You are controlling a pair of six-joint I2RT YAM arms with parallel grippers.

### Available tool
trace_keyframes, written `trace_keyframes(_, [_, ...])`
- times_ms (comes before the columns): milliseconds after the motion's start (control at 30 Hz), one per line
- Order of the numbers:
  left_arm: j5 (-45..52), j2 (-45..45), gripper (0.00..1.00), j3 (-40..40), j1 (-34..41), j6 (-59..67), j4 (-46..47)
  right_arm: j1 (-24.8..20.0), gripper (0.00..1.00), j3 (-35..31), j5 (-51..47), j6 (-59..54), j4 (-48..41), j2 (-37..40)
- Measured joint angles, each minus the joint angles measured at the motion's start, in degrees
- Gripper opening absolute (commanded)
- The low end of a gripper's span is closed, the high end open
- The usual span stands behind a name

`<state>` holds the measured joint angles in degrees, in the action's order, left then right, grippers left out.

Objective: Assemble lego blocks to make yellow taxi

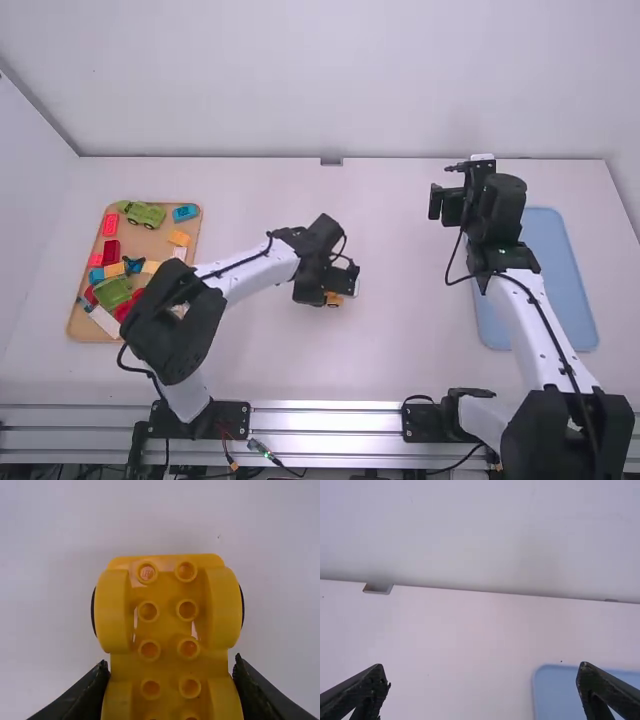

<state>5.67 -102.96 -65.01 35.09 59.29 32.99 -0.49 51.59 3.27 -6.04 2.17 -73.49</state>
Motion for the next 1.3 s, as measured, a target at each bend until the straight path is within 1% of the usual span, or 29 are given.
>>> trace_keyframes(67, [-0.61, 0.0, 0.02, 3.21, 0.15, 0.59, -4.17, 0.0, 0.99, 0.0, -0.07, 0.0, -0.02, 0.0])
trace_keyframes(167, [-0.24, 0.0, 0.02, 5.03, 0.09, 0.81, -6.23, 0.0, 0.99, 0.0, -0.07, 0.0, 0.0, 0.0])
trace_keyframes(367, [2.97, 0.0, 0.02, 5.35, 0.04, 0.48, -8.09, 0.0, 0.99, 0.0, 0.13, -0.04, -0.02, 0.0])
trace_keyframes(533, [4.24, 0.0, 0.02, 5.35, -0.07, -3.26, -11.3, 0.0, 0.99, 0.0, -0.09, 0.09, -0.02, 0.0])
trace_keyframes(633, [5.05, 0.0, 0.02, 5.35, -0.46, -4.72, -11.3, 0.0, 0.99, 0.0, 0.07, -0.07, -0.02, 0.0])
trace_keyframes(800, [7.08, 0.0, 0.02, 5.35, -3.28, -5.42, -11.65, 0.0, 0.99, 0.0, -0.04, -0.07, 0.0, 0.0])
trace_keyframes(1033, [9.64, -0.04, 0.02, 5.33, -5.73, -4.13, -11.19, 0.02, 0.99, 0.0, 0.0, 0.04, -0.02, 0.0])
trace_keyframes(1200, [10.43, -3.41, 0.02, 1.73, -5.77, -4.37, -6.93, 0.0, 0.99, 0.0, 0.02, 0.02, 0.0, 0.0])
trace_keyframes(1300, [10.82, -5.4, 0.02, -0.07, -5.95, -4.48, -6.49, 0.0, 0.99, 0.0, 0.0, 0.07, -0.02, 0.0])
